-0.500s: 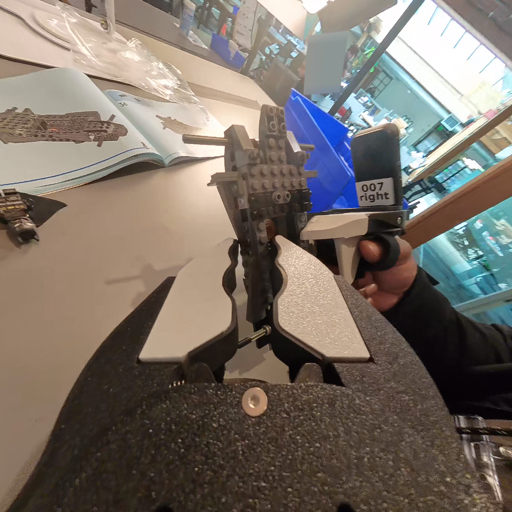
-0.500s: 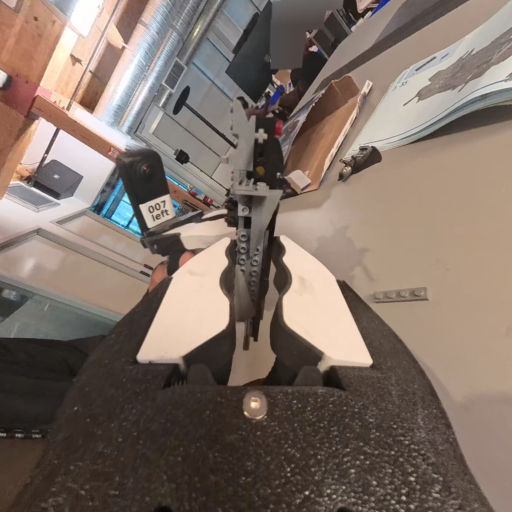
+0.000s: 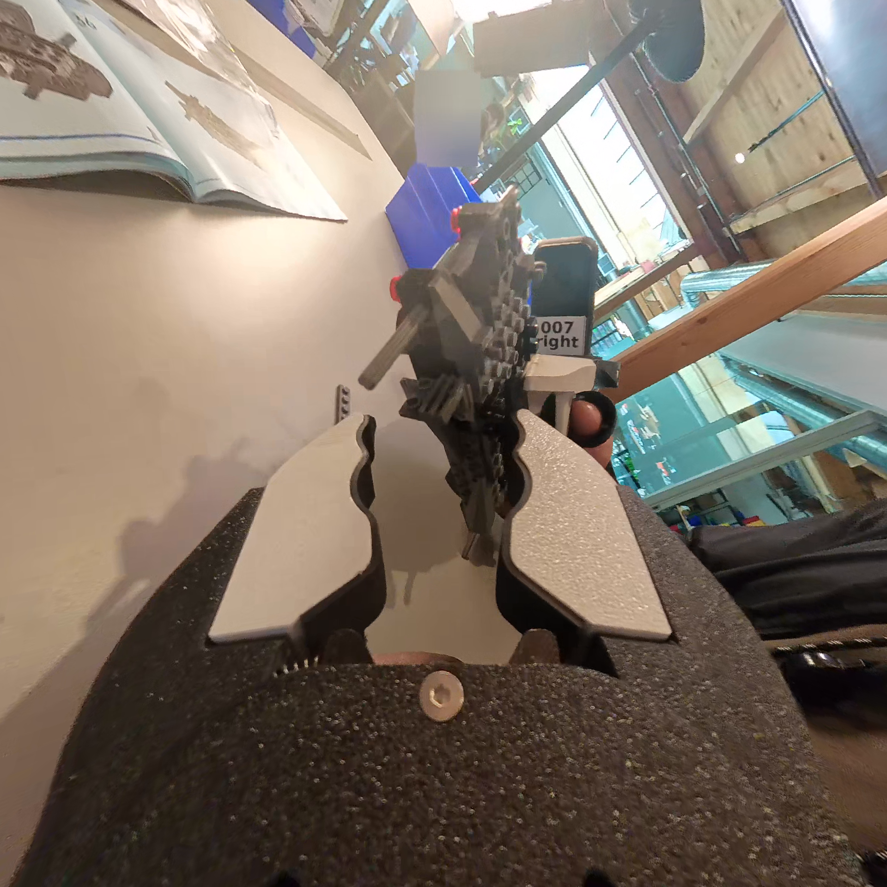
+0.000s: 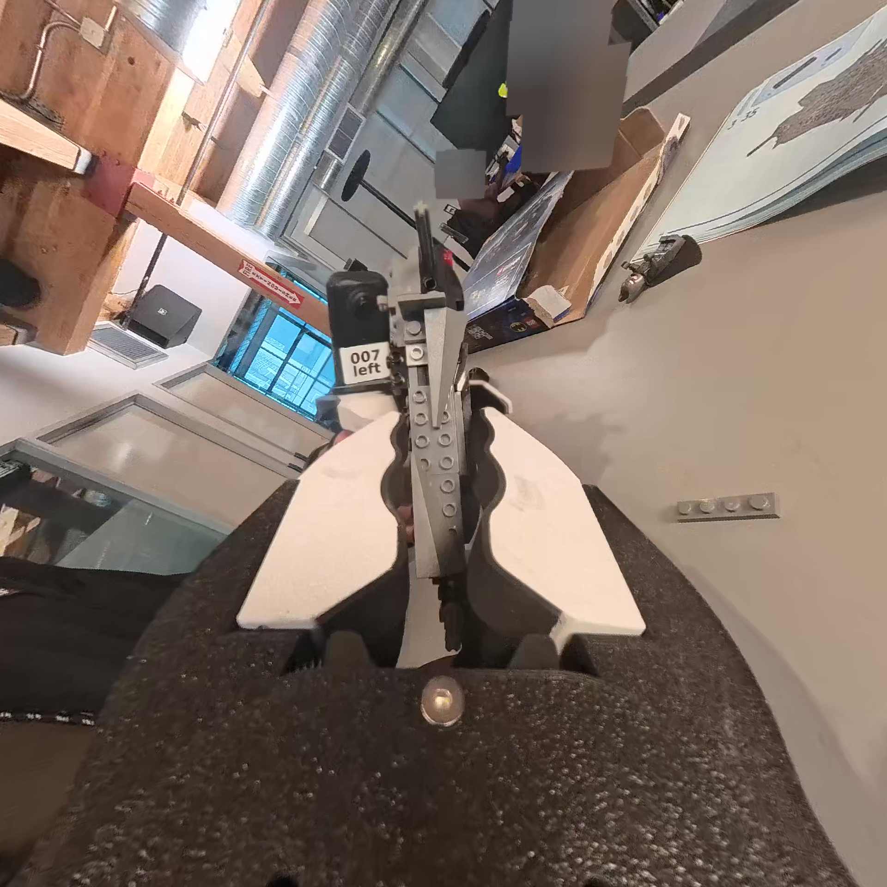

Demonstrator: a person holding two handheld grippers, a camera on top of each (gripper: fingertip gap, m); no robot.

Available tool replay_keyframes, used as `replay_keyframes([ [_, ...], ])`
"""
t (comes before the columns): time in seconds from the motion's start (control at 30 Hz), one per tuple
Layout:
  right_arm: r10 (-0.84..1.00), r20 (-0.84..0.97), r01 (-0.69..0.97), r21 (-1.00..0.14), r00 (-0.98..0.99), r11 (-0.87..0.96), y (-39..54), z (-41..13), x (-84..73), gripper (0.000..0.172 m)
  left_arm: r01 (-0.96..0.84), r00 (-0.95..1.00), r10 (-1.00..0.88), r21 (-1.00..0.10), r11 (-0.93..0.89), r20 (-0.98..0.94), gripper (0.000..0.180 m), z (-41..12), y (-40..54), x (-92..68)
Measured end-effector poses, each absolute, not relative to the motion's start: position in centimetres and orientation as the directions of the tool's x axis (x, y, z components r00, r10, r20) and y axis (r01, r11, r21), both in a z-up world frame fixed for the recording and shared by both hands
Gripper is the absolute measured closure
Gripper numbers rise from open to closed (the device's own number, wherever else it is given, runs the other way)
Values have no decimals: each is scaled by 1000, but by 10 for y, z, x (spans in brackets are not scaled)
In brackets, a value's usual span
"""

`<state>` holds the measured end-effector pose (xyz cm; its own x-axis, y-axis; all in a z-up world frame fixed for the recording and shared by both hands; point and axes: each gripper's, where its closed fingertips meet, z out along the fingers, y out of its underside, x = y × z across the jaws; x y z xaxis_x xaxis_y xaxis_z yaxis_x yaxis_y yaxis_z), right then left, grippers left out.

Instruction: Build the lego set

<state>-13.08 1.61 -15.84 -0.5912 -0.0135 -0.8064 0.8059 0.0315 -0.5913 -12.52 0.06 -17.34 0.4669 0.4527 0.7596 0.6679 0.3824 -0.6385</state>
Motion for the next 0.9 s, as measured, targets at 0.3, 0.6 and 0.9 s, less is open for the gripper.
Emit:
replay_keyframes([
  [0.3,-69,-837,839,-544,-543,2,14,-150,-128,147,637,561,305,-637,435,770,128,-157,20,-121],
  [0.6,8,-785,785,-620,-620,-5,16,-148,-138,142,650,542,257,-593,476,800,151,-159,15,-128],
  [0.9,313,-420,496,-840,-852,222,62,-174,-183,133,660,410,328,-525,537,851,152,-165,-20,-153],
])
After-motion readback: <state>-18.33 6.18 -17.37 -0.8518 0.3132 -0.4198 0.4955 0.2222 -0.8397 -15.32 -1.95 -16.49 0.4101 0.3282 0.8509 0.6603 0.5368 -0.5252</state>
